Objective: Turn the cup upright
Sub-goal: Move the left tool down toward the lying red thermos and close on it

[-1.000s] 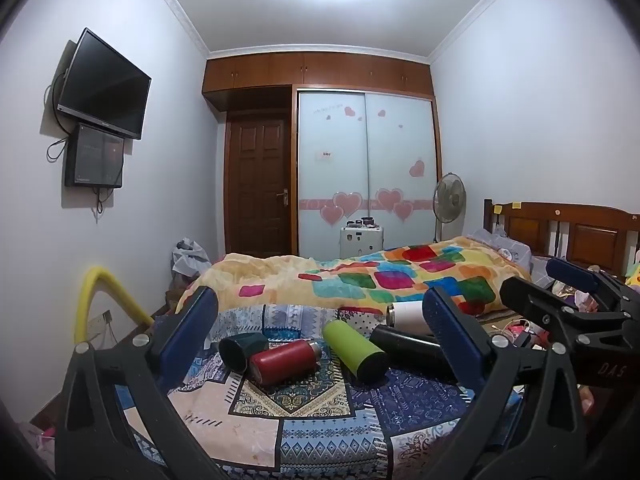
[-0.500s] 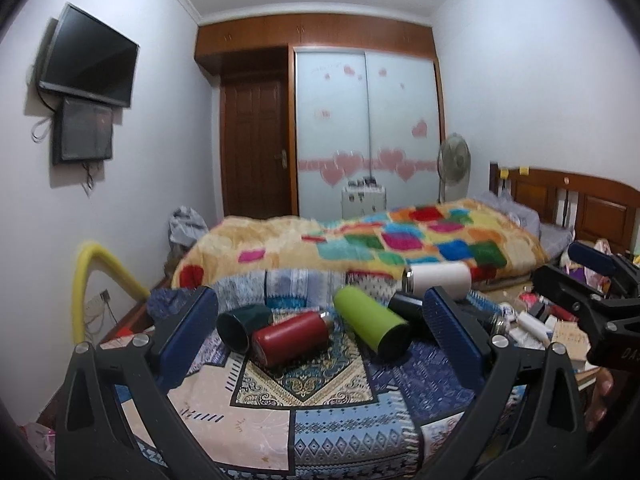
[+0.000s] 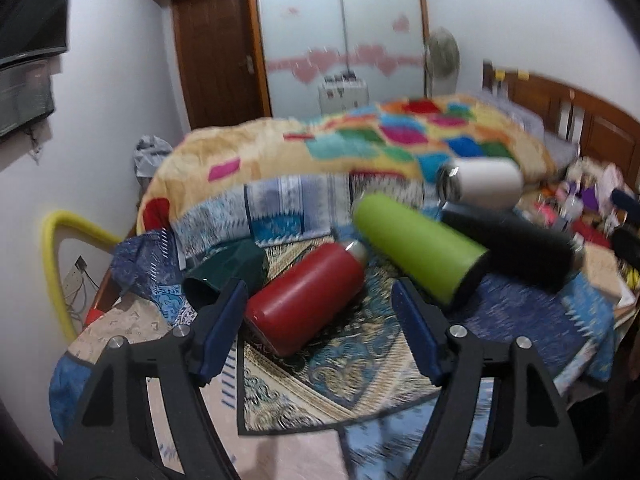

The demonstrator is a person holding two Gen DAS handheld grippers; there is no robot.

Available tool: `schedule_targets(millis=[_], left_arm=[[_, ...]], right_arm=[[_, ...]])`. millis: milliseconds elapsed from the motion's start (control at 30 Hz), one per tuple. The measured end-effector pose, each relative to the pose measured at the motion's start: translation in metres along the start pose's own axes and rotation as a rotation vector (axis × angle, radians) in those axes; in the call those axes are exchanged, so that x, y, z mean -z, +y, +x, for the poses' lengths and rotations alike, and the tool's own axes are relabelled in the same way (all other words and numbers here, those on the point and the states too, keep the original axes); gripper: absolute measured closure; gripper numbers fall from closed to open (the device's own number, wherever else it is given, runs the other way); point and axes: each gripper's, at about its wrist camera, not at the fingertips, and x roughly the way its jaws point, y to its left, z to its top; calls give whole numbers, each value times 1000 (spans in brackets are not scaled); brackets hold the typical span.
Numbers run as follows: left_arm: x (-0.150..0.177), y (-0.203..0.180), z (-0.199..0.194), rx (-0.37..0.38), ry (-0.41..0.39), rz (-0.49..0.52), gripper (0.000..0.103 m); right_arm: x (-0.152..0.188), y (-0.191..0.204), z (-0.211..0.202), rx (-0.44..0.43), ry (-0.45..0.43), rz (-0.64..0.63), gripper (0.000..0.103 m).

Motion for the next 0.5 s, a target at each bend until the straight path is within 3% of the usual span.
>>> schedule_targets(millis=[200,400,500], left_arm=[[1,8,46,-1,102,58,29],[4,8,68,15,138,86,29],[4,8,81,-15,150,111,29]], right_arm=[[3,-1,18,-12,36,2,0],[3,1,33,-27,55,-5,0],[5,4,38,-35,64,-10,0]])
